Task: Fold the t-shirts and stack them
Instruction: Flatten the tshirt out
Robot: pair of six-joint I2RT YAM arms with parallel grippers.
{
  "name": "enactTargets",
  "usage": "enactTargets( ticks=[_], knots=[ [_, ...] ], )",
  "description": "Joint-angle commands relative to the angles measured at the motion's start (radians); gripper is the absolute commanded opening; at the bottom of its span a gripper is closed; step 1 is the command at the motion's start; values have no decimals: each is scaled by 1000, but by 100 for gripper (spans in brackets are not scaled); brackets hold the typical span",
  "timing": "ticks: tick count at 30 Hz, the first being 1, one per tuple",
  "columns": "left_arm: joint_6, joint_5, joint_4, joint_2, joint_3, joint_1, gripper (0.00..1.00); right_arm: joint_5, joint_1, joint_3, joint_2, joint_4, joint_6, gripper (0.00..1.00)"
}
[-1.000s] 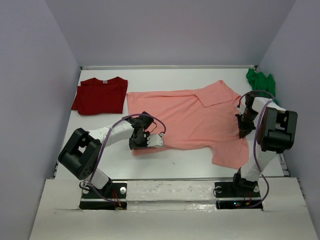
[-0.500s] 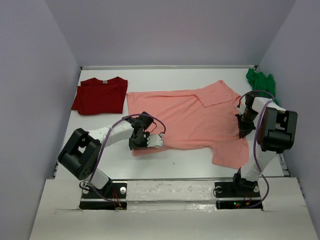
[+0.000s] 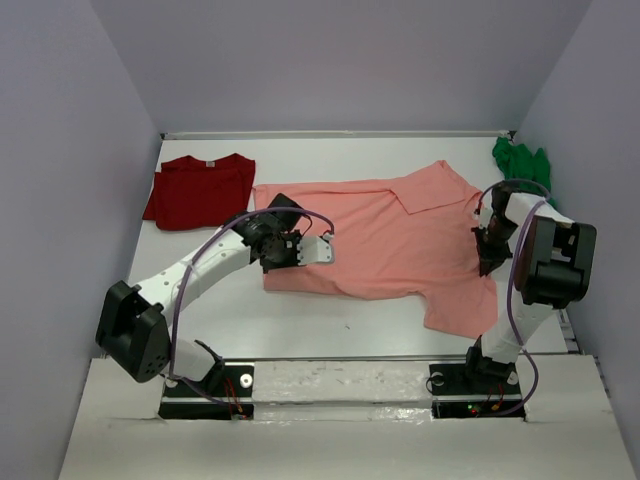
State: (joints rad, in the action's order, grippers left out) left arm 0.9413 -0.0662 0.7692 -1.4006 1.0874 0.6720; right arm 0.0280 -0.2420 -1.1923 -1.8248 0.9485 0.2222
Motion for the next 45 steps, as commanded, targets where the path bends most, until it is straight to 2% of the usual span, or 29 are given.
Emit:
enactTargets(
  ticks=[1,6,9,11,14,22,24,26,28,29,30,32,36,37,38,39,40,41,45],
  knots=[
    [-28,31,77,46,57,-6,0,-16,-6,-43,74,33,20,0],
    [-68,110,16,72,14,-9,0,-11,-6,-44,137,4,25,0],
    [-75,244,-96,101,-29,-37,0,-20,-6,-105,170,-19,28,0],
    [-64,256,-166,107,-18,-72,0,-29,-6,-145,171,-30,20,0],
    [-93,275,-238,89,47,-161,0,-100,-6,-225,151,-34,14,0],
    [-128,362,-498,28,140,-279,0,-125,-6,-447,-11,-39,6,0],
    [-142,367,-519,-42,218,-293,0,-154,-6,-547,-103,-7,5,0],
    [-157,358,-528,-127,328,-310,0,-186,-6,-886,-234,82,2,0],
    [-164,373,-539,-188,417,-324,0,-203,-6,-1120,-331,156,-4,0],
    [-185,370,-521,-248,533,-330,0,-200,-6,-1250,-431,235,-6,0],
    [-199,349,-506,-274,593,-334,0,-183,12,-1373,-438,220,6,0],
    [-234,332,-460,-322,763,-341,0,-137,27,-1310,-375,123,17,0],
    [-332,281,-459,-319,855,-344,0,-158,38,-1216,-205,32,43,0],
    [-354,272,-472,-295,841,-344,0,-178,38,-1186,-162,20,54,0],
    [-372,263,-501,-234,797,-344,0,-191,38,-1079,-110,-3,58,0],
    [-384,215,-505,-200,774,-342,0,-224,38,-1013,12,-75,71,0],
    [-384,203,-511,-160,746,-344,0,-240,38,-947,13,-123,74,0],
    [-386,195,-539,-76,686,-344,0,-247,38,-828,150,-213,75,0],
    [-348,145,-541,122,591,-350,0,-266,38,-663,441,-321,80,0]
  ],
)
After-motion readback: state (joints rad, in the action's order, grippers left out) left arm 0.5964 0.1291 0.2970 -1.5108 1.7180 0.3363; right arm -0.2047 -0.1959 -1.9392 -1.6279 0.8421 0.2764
